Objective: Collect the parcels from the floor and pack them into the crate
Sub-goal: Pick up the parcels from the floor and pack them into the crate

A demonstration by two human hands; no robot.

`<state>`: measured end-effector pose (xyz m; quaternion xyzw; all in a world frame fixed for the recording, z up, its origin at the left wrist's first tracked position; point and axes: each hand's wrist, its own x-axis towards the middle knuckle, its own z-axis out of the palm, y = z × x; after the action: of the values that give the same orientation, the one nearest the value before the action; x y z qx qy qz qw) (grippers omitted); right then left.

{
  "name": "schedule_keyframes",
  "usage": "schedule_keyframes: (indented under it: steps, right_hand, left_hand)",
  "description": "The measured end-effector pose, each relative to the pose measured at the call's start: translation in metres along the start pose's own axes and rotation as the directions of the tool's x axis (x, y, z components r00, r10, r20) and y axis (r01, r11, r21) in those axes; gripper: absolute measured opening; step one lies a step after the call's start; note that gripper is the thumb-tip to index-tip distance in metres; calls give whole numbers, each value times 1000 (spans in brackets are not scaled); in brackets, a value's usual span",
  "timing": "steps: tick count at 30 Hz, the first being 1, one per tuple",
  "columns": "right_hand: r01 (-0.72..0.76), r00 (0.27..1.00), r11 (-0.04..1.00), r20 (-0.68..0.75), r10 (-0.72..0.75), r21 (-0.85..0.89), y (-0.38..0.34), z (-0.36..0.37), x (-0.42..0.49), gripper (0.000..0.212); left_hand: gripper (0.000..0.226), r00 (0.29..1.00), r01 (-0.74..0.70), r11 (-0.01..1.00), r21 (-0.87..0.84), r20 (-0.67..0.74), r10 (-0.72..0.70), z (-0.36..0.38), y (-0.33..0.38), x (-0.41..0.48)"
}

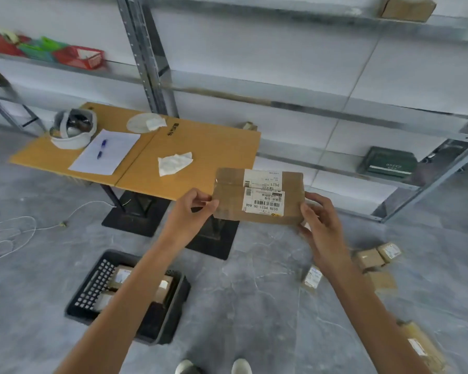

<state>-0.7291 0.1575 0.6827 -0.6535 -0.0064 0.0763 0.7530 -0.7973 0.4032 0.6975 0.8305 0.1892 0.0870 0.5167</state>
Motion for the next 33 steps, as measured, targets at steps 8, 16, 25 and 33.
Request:
schedule_keyframes:
  steps: [8,16,25,33]
  right_hand:
    - [-87,996,996,22,87,3,31,87,-41,15]
    - [-183,980,983,81,179,36,74,222,-91,17]
    - [-329,944,943,6,330,-47,123,298,-126,23]
    - [-411,908,891,5,420,-193,149,303,-79,34]
  left_hand:
    - [12,998,48,998,41,-46,-46,-86,-50,-29]
    - [14,991,97,995,25,-95,-94,-207,-133,-35]
    - [14,987,160,986,41,14,-161,-283,-199,-15]
    - [16,958,256,965,60,120,-262,-266,-230,40]
